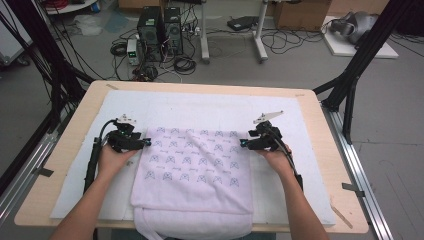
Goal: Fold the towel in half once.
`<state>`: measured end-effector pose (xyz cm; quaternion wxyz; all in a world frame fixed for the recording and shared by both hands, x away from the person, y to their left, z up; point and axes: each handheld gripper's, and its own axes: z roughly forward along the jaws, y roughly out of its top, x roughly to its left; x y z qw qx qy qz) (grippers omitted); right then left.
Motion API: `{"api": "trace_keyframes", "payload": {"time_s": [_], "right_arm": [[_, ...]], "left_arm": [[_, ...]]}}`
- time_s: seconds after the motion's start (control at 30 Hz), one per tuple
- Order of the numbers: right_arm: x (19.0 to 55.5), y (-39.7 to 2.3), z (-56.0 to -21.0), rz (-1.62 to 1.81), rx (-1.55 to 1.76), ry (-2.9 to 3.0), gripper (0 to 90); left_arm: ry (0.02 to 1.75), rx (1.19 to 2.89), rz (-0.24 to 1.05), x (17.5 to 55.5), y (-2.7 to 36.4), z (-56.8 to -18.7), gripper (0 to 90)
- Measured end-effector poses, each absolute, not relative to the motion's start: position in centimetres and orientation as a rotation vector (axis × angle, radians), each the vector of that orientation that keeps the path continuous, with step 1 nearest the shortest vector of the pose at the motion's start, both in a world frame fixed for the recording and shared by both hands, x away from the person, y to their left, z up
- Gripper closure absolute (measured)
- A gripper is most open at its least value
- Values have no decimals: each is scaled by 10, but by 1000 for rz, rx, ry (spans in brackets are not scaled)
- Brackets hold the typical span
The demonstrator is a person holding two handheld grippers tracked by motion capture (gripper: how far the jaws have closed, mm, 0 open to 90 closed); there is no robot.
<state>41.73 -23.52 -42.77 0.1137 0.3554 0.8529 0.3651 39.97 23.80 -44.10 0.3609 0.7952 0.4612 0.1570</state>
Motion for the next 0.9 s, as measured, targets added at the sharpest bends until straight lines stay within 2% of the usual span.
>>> {"api": "trace_keyframes", "payload": {"time_s": [0.1,0.13,0.17,0.2,0.23,0.3,0.43,0.63,0.67,0.73,0.9], "right_arm": [[428,-232,-439,1041,1095,2509,438],[430,-230,-441,1040,1100,2500,502],[431,-229,-441,1060,1091,2496,686],[433,-228,-441,1113,1091,2520,809],[434,-225,-440,1102,1077,2526,851],[438,-223,-438,1078,1089,2535,867],[444,-224,-408,1047,1044,2449,869],[463,-234,-321,1056,963,2288,865],[466,-238,-310,1080,969,2265,839],[473,-242,-301,1078,1039,2229,602],[469,-242,-325,1068,1051,2316,539]], "left_arm": [[1157,2042,438,401,230,-443,508],[1125,2041,429,401,228,-443,557],[1106,2028,395,402,226,-444,704],[1108,2031,389,403,224,-444,799],[1128,2034,385,406,222,-442,839],[1121,2071,431,412,218,-435,855],[1086,2045,528,428,215,-400,859],[1004,1932,655,454,213,-316,854],[1017,1932,678,458,213,-309,820],[1039,1953,675,462,214,-307,621],[1029,1980,578,447,223,-331,580]]}}
